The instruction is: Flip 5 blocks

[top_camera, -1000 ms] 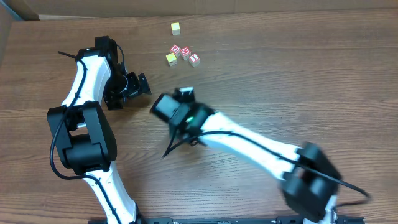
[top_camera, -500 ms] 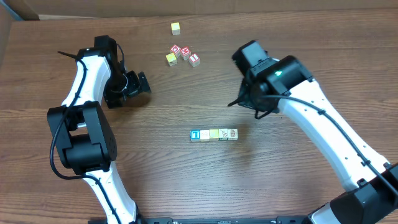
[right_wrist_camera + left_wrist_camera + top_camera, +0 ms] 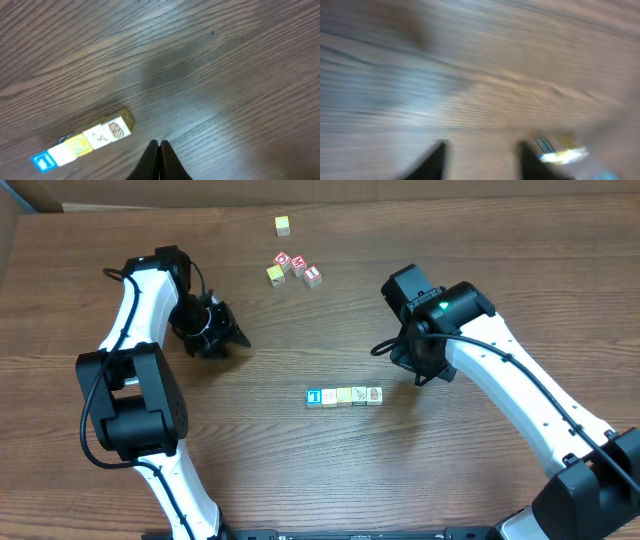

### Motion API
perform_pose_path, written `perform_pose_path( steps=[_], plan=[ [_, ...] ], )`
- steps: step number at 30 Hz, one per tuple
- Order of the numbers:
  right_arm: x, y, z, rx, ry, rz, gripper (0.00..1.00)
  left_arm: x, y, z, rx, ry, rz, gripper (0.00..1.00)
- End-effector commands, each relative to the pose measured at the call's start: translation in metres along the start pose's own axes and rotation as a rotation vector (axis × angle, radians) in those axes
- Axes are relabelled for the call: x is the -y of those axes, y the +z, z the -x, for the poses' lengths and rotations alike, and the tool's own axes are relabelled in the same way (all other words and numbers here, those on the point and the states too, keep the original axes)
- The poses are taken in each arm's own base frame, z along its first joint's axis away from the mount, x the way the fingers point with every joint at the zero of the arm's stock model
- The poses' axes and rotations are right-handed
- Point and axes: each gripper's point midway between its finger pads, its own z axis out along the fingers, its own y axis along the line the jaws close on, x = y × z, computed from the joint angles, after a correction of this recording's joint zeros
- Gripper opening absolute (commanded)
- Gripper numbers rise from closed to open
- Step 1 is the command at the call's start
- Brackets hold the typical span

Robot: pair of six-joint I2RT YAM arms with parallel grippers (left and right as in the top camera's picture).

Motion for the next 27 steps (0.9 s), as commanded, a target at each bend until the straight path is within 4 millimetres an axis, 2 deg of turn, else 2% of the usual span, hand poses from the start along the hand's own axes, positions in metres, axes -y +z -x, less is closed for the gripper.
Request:
perform_pose_path(
  steps=[1,4,12,17,23,27],
  plan=[
    [0.002,0.008,0.003,0.029,0.02,-0.01,0.04,0.049,-0.01,-0.021,-0.045,0.216,-0.225,0.04],
    [0.0,0.017,0.002,0.032,0.02,0.0,0.04,0.057,-0.01,-0.035,-0.076,0.284,-0.23,0.04],
    [-0.001,0.021,0.002,0.035,-0.033,0.002,0.04,0.067,-0.012,-0.069,-0.088,0.368,-0.03,0.04],
    [0.002,0.025,0.0,0.026,-0.032,-0.008,0.04,0.066,-0.03,-0.079,0.043,0.33,0.197,0.04],
    [-0.003,0.037,-0.013,-0.064,-0.068,0.061,0.04,0.072,-0.059,-0.098,0.239,0.315,0.345,0.04],
    [-0.005,0.049,-0.022,-0.103,-0.079,0.092,0.04,0.061,-0.058,-0.109,0.318,0.238,0.421,0.04]
  ],
)
